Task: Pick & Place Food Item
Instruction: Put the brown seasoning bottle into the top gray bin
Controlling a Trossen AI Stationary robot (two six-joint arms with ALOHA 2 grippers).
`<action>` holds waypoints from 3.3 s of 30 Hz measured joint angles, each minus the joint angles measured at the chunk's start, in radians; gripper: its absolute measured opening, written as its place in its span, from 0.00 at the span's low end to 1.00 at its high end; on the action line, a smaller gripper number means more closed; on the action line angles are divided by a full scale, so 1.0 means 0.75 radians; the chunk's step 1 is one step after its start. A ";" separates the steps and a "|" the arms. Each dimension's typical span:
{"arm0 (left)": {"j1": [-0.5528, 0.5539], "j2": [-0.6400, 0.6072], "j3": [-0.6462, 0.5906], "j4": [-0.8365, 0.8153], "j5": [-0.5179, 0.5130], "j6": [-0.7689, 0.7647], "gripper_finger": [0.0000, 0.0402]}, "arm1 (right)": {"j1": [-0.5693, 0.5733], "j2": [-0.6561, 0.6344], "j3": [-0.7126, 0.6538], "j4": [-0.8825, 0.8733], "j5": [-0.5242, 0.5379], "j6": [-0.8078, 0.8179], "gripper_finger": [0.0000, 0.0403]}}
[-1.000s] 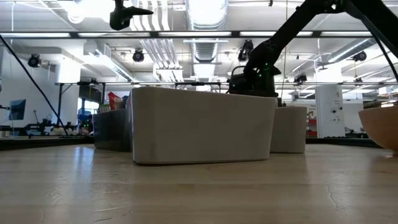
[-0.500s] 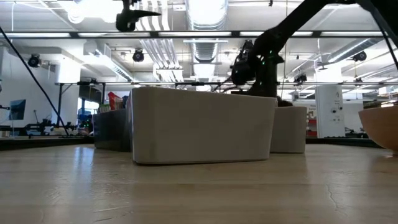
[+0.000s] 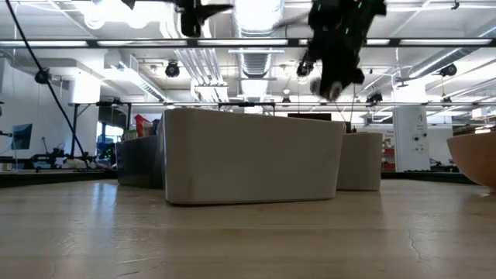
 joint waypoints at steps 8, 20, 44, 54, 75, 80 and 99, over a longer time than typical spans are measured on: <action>0.020 0.178 0.003 -0.033 0.130 -0.228 0.84 | 0.243 -0.084 0.084 0.007 0.006 0.052 0.46; -0.017 0.392 0.115 -0.102 0.310 -0.206 0.84 | 0.461 0.090 0.277 -0.002 0.036 0.042 0.46; -0.080 0.521 0.129 -0.182 0.369 -0.206 0.84 | 0.526 0.299 0.524 -0.037 -0.019 -0.003 0.46; -0.083 0.521 0.130 -0.161 0.364 -0.171 0.76 | 0.532 0.297 0.523 -0.032 -0.025 0.008 0.46; -0.103 0.520 0.128 -0.118 0.339 -0.151 0.40 | 0.531 0.295 0.520 -0.044 0.004 0.048 0.46; -0.104 0.521 0.129 -0.134 0.332 -0.118 0.40 | 0.531 0.294 0.524 -0.024 0.015 0.065 0.59; -0.121 0.522 0.363 -0.725 0.078 0.571 0.40 | 0.529 0.276 0.628 -0.423 0.193 0.114 0.83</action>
